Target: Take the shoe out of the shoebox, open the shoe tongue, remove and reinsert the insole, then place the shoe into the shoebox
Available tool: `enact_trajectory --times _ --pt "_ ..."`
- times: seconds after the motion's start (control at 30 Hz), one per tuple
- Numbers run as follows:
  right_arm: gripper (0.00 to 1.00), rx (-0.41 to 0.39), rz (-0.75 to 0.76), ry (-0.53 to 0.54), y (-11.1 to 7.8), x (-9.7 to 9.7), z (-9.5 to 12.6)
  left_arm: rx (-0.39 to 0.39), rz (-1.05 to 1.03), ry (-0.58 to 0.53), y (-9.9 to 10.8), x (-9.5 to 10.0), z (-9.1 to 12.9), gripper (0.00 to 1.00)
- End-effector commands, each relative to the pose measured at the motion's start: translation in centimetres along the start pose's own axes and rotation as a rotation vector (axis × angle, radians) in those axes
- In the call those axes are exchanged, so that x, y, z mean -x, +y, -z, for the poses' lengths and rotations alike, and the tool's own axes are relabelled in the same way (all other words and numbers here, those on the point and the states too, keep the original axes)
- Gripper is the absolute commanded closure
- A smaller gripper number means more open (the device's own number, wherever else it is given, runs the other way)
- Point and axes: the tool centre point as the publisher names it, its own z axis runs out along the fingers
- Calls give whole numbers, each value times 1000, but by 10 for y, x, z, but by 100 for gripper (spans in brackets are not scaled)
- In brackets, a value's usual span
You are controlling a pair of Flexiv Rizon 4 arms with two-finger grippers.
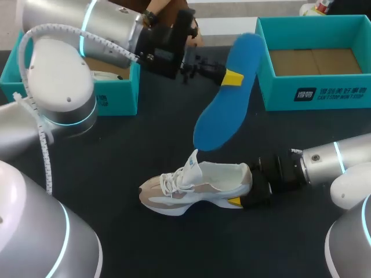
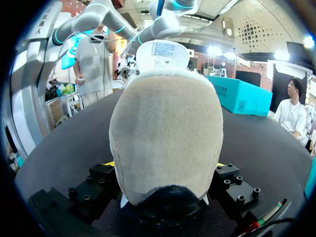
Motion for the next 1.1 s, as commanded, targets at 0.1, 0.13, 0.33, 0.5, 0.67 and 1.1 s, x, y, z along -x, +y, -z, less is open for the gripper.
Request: enact_trajectory --times 0.1,0.13,0.33,0.5,0.67,1.1 --pt "100 -6 0 -1 -2 0 -3 -36 -7 3 7 -3 9 100" --pt "100 -6 0 -1 -2 0 -3 -36 -7 3 7 -3 9 100" --pt "100 -6 0 -1 -2 0 -3 -36 -7 3 7 -3 9 100" --pt "100 -6 0 -1 -2 0 -3 -36 -7 3 7 -3 9 100" --pt "100 -6 0 -1 -2 0 -3 -140 177 -64 -7 -2 37 100" --pt "100 -6 0 -1 -2 0 -3 -211 474 -1 -47 -54 54 100"
